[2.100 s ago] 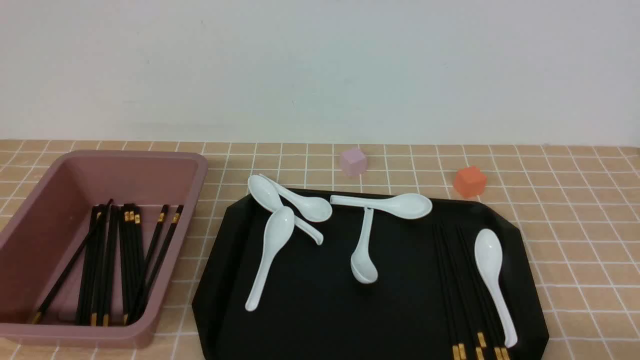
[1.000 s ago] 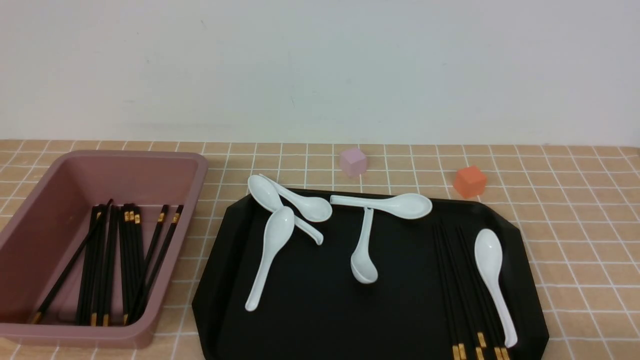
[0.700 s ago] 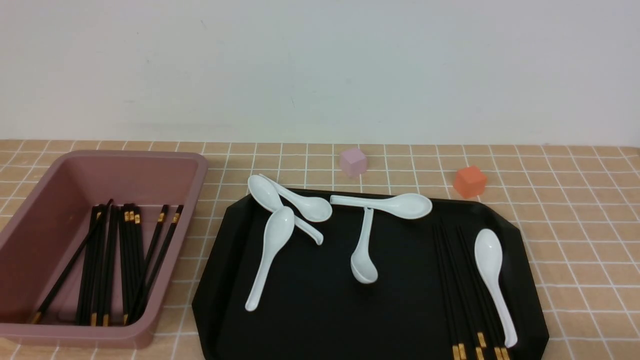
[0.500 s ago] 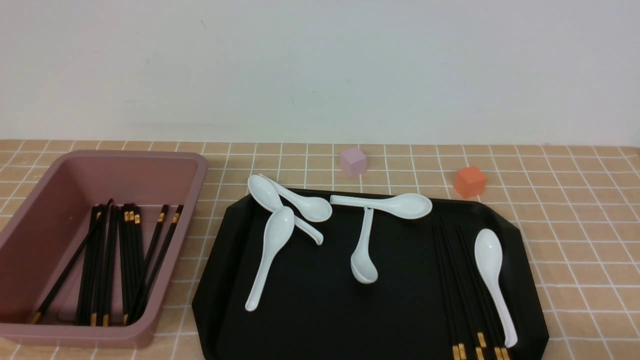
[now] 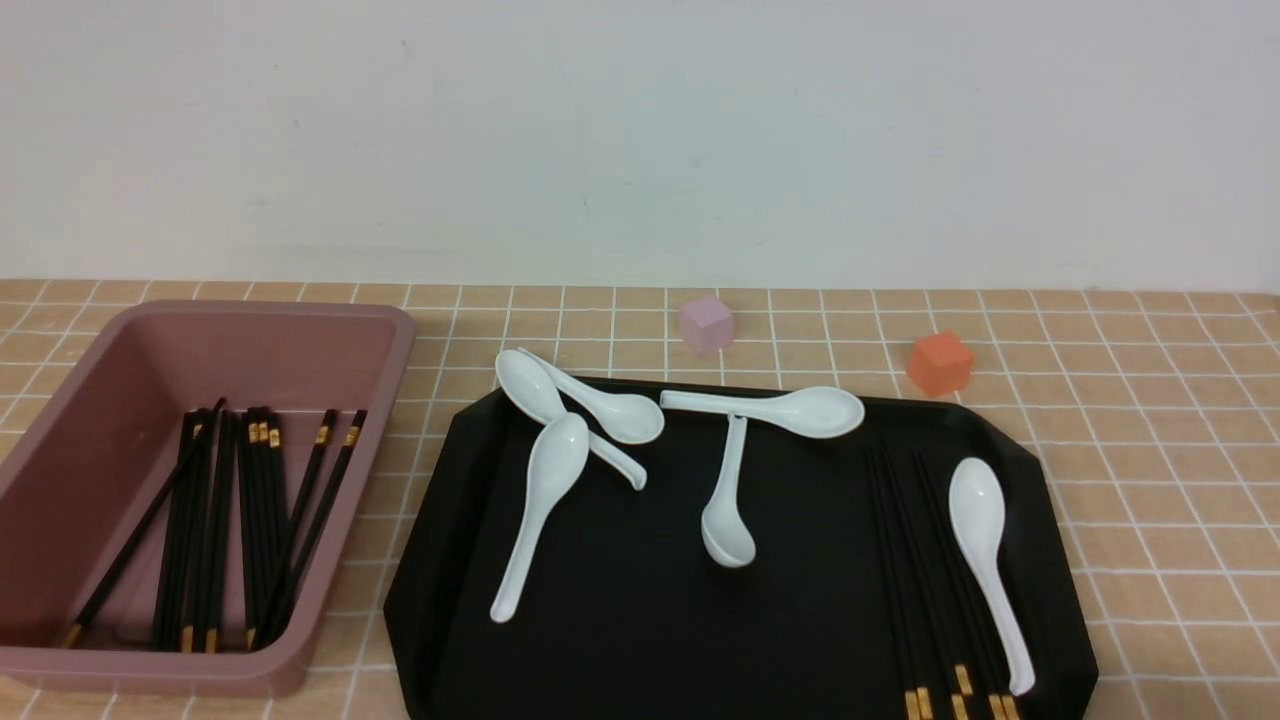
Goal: On brown tablecloth take chopsticks from black tray and put them in box.
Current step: 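Move the gripper over the chopsticks on the black tray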
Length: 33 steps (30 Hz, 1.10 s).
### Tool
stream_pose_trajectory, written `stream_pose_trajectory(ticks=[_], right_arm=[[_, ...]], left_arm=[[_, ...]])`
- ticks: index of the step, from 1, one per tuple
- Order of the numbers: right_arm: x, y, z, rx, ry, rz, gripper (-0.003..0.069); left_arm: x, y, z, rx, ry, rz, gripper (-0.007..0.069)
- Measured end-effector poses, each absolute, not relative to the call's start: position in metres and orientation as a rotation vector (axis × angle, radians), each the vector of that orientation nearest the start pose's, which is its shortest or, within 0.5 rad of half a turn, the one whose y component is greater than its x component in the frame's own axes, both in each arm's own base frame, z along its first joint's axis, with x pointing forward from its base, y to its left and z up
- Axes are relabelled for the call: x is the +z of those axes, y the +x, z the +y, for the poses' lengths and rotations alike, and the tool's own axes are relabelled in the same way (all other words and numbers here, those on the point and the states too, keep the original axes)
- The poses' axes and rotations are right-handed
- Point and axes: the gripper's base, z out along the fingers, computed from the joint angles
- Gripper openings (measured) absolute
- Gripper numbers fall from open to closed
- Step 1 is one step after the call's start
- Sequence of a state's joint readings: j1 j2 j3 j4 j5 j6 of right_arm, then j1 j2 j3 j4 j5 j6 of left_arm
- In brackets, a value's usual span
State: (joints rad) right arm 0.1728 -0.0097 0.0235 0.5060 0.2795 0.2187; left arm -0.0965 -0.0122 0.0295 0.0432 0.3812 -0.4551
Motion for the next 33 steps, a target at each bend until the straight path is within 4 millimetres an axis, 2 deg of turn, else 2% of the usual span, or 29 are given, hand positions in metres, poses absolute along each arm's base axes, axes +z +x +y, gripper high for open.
stream_pose_trajectory(ticks=[4,10,12,15,17,19,21,23,24,26,27,28,30,33], right_arm=[[0.186,0.052,0.022,0.842,0.454,1.730,0.0237],[0.193,0.052,0.021,0.873,0.476,1.678,0.0213],[0.212,0.050,0.021,0.827,0.396,1.632,0.0173],[0.258,0.044,0.018,0.697,0.231,1.531,0.0074],[0.279,0.045,0.019,0.630,0.162,1.529,0.0010],[0.299,0.052,0.022,0.580,0.101,1.598,-0.0010],[0.308,0.066,0.027,0.514,0.016,1.763,-0.0010],[0.306,0.080,0.031,0.461,-0.054,1.956,-0.0008],[0.298,0.094,0.036,0.443,-0.094,2.145,-0.0005],[0.284,0.111,0.041,0.439,-0.121,2.380,0.0001],[0.282,0.113,0.041,0.440,-0.123,2.403,0.0002],[0.269,0.126,0.045,0.445,-0.133,2.550,0.0007],[0.249,0.144,0.051,0.480,-0.139,2.720,0.0027],[0.227,0.163,0.062,0.574,-0.184,2.848,0.0087]], left_arm=[[0.170,0.052,-0.004,-0.335,-0.312,1.870,0.0239],[0.170,0.052,-0.004,-0.335,-0.312,1.870,0.0239],[0.170,0.052,-0.004,-0.335,-0.312,1.870,0.0239],[0.170,0.052,-0.004,-0.335,-0.312,1.870,0.0239],[0.170,0.052,-0.004,-0.335,-0.312,1.870,0.0239],[0.170,0.052,-0.004,-0.335,-0.312,1.870,0.0239],[0.170,0.052,-0.004,-0.335,-0.312,1.870,0.0239],[0.170,0.052,-0.004,-0.335,-0.312,1.870,0.0239],[0.170,0.052,-0.004,-0.335,-0.312,1.870,0.0239],[0.170,0.052,-0.004,-0.335,-0.312,1.870,0.0239],[0.170,0.052,-0.004,-0.335,-0.312,1.870,0.0239],[0.170,0.052,-0.004,-0.335,-0.312,1.870,0.0239],[0.170,0.052,-0.004,-0.335,-0.312,1.870,0.0239],[0.170,0.052,-0.004,-0.335,-0.312,1.870,0.0239]])
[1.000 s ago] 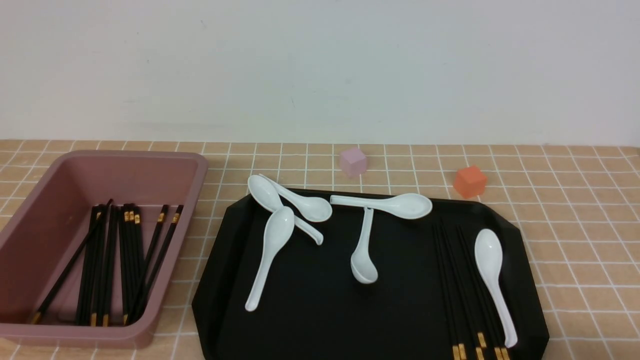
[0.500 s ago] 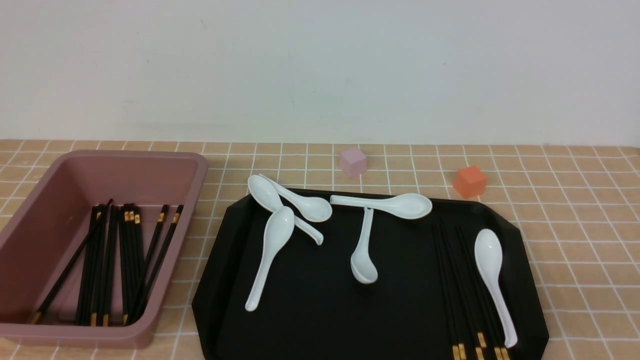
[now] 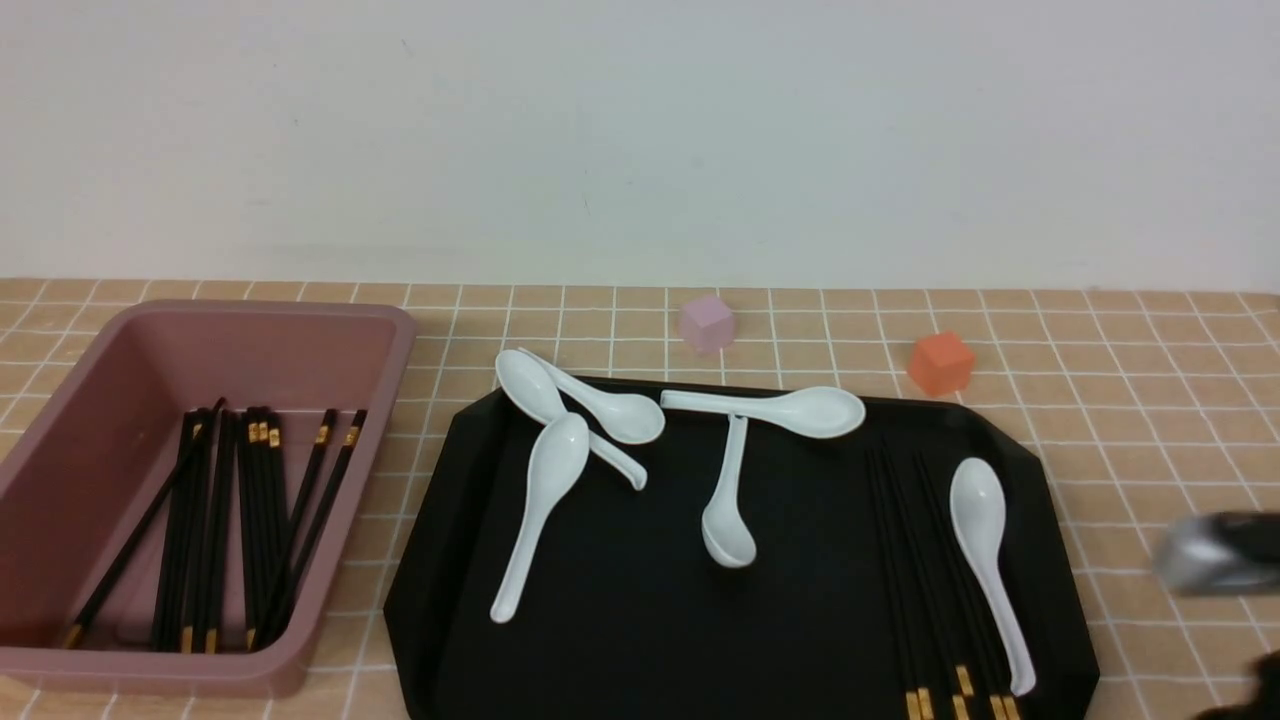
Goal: On brown tablecloth take chopsticks from black tray and put them in box.
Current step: 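Move the gripper over the chopsticks on the black tray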
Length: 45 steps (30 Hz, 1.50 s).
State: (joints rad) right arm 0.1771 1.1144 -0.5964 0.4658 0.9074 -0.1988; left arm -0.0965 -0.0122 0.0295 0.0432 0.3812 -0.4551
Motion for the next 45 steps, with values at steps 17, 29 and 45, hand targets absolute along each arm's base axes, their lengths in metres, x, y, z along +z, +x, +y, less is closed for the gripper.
stream_pose_trajectory(ticks=[17,29,45], right_arm=[[0.221,0.245,0.155,0.320,-0.218,2.957,0.0282],[0.176,0.274,0.170,0.139,-0.056,3.023,0.0285],[0.157,0.280,0.172,0.097,-0.034,3.043,0.0285]], left_arm=[[0.170,0.052,-0.004,-0.335,-0.312,1.870,0.0239],[0.170,0.052,-0.004,-0.335,-0.312,1.870,0.0239],[0.170,0.052,-0.004,-0.335,-0.312,1.870,0.0239]])
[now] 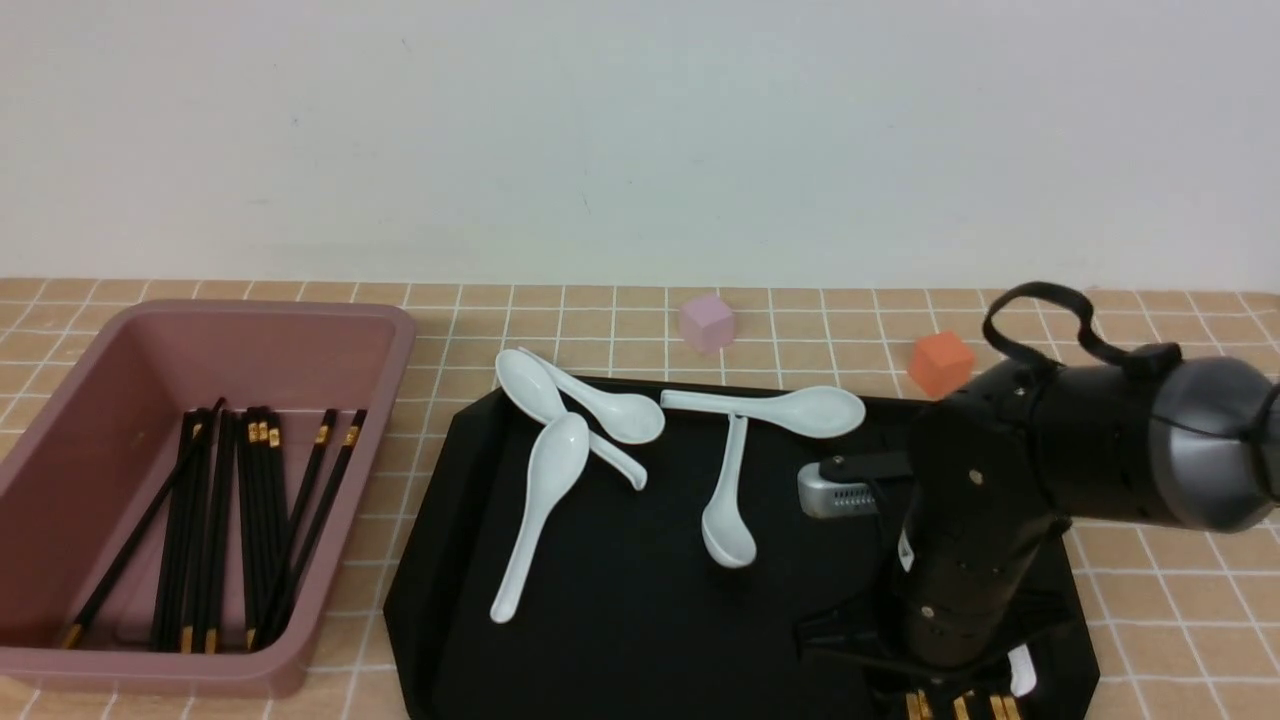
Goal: On brown tablecloth take chopsticks from black tray and put them in box.
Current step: 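Move the gripper over the chopsticks on the black tray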
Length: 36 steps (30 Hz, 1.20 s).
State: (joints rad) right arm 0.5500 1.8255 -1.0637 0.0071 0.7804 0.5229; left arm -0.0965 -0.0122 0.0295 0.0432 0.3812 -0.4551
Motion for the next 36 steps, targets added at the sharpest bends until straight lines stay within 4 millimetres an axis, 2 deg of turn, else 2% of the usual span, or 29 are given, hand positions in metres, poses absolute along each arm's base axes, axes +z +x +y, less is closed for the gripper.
stream_pose_trajectory(ticks=[9,27,30,34,36], right_arm=[[0.148,0.283,0.172,0.055,0.040,3.054,0.0285],[0.145,0.284,0.173,0.063,0.069,3.063,0.0281],[0.144,0.285,0.174,0.063,0.073,3.067,0.0251],[0.144,0.285,0.175,0.072,0.080,3.067,0.0158],[0.144,0.285,0.175,0.072,0.080,3.067,0.0145]], left_arm=[[0.170,0.052,-0.004,-0.335,-0.312,1.870,0.0239],[0.170,0.052,-0.004,-0.335,-0.312,1.870,0.0239],[0.170,0.052,-0.004,-0.335,-0.312,1.870,0.0239],[0.170,0.052,-0.004,-0.335,-0.312,1.870,0.0239],[0.170,0.052,-0.004,-0.335,-0.312,1.870,0.0239]])
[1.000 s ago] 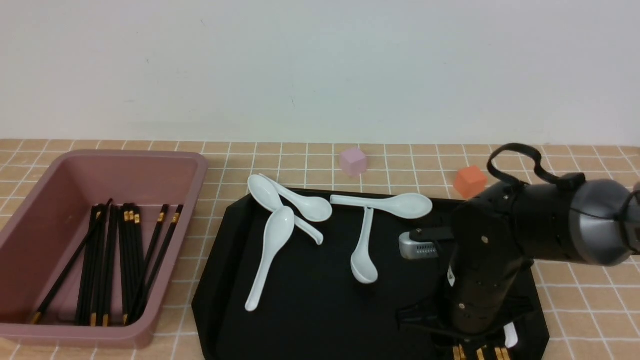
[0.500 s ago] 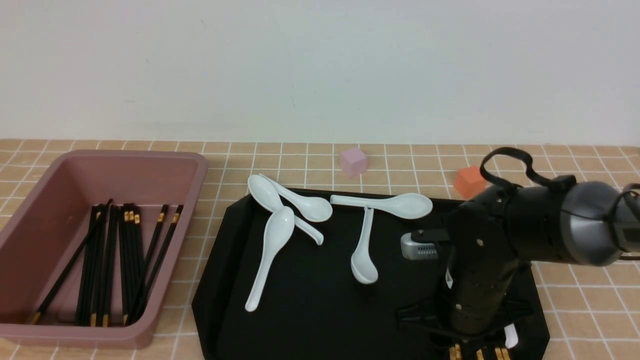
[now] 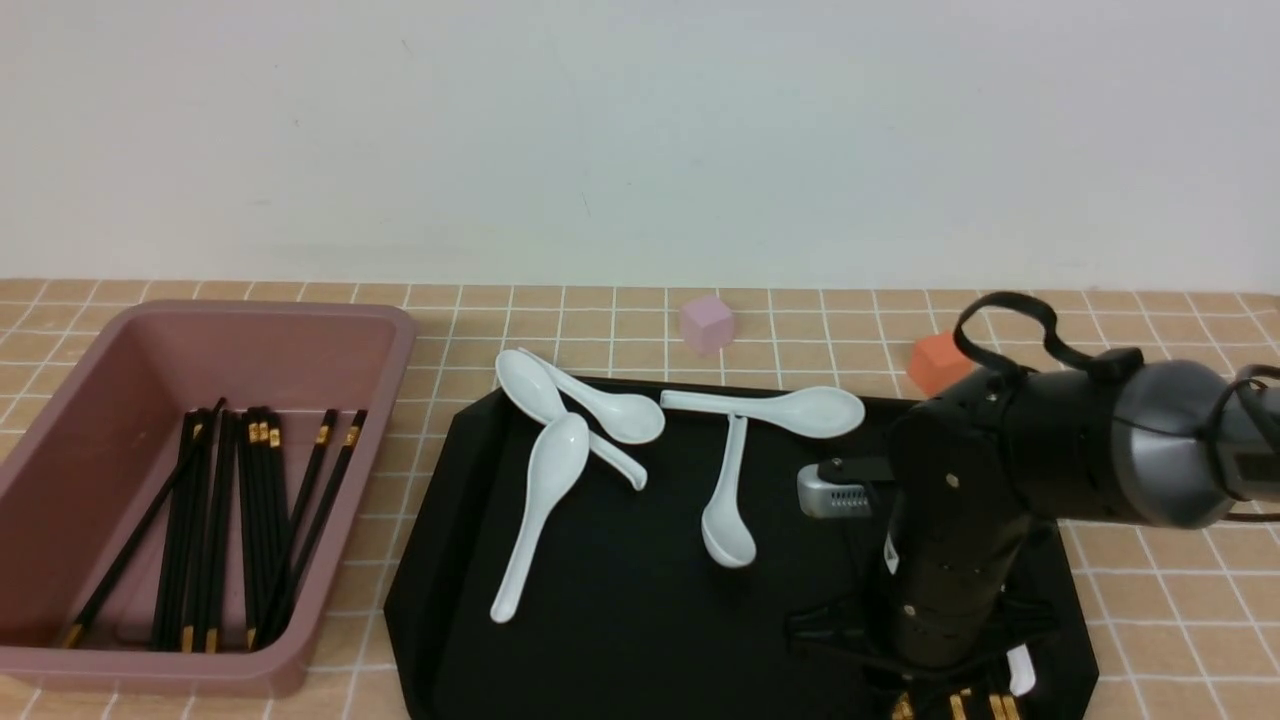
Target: On brown tablecloth take chopsticks from black tray and put them in box.
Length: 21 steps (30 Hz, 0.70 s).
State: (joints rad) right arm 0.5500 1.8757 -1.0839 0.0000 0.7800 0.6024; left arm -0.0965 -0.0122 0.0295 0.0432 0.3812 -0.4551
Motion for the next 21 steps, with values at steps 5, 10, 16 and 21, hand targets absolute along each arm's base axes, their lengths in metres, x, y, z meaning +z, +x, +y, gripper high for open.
stream_pose_trajectory(ticks=[5,10,16,21], right_arm=[[0.147,0.285,0.175,0.075,0.082,3.064,0.0148],[0.169,0.275,0.169,0.099,0.092,3.054,0.0148],[0.235,0.261,0.164,0.298,0.115,2.881,0.0148],[0.289,0.258,0.186,0.577,0.072,2.677,0.0148]], left_arm=[[0.170,0.052,-0.004,-0.335,-0.312,1.870,0.0239],[0.170,0.052,-0.004,-0.335,-0.312,1.870,0.0239],[0.170,0.052,-0.004,-0.335,-0.312,1.870,0.0239],[0.170,0.052,-0.004,-0.335,-0.312,1.870,0.0239]])
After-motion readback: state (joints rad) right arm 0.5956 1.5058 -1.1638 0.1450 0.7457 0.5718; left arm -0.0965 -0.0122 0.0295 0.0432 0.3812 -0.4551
